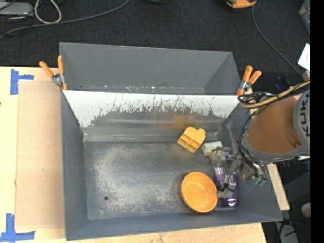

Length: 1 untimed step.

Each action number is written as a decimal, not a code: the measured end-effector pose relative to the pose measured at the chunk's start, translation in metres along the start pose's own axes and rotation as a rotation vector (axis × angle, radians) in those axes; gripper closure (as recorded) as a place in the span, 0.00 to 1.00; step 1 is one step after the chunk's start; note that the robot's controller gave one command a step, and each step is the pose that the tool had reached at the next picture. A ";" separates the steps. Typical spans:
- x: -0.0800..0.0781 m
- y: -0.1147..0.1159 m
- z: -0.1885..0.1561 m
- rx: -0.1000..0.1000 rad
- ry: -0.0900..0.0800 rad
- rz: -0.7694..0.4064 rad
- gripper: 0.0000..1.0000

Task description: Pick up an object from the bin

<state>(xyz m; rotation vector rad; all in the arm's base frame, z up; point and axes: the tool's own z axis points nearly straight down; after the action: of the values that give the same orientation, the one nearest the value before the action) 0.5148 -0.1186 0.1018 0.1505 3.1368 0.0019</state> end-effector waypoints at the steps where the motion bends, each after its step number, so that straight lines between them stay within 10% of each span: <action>1: 0.006 -0.013 0.026 -0.004 0.002 0.059 0.00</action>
Offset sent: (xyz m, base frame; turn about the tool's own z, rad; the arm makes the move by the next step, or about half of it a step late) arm 0.0226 0.0465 -0.0318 -0.2731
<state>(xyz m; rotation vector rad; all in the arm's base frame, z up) 0.5077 -0.1312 0.0762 0.2436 3.1331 0.0085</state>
